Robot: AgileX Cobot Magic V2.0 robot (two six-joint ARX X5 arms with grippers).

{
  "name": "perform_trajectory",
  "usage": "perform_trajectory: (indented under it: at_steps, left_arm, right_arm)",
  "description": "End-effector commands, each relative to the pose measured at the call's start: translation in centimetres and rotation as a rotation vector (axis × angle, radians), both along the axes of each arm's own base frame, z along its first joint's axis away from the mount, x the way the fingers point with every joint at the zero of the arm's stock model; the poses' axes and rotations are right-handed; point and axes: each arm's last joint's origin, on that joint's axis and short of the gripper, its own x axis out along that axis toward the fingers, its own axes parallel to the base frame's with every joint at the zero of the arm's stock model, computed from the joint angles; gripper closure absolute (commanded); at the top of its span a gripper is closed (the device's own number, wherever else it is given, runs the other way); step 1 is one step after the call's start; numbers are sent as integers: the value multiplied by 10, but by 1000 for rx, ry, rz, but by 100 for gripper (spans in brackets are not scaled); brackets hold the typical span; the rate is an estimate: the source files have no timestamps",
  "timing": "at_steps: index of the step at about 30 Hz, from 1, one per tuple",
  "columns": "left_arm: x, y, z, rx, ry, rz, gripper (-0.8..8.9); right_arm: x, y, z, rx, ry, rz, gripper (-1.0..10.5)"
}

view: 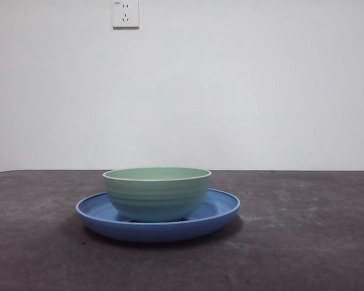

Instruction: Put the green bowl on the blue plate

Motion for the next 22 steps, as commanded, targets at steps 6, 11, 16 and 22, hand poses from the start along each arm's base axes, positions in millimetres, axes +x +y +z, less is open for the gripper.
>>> perform_trajectory:
  at_steps: [6, 11, 16, 22]
  left_arm:
    - [1, 0, -7, 0, 26, 0, 789]
    - [1, 0, -7, 0, 26, 0, 789]
    - [1, 0, -7, 0, 26, 0, 789]
    - [1, 0, -7, 0, 26, 0, 789]
  right_arm:
    - [-1, 0, 3, 12, -10, 5, 921]
    - [-1, 0, 3, 12, -10, 5, 921]
    - [-3, -2, 3, 24, -32, -15, 921]
    - [-1, -8, -5, 35, -180, -199, 921]
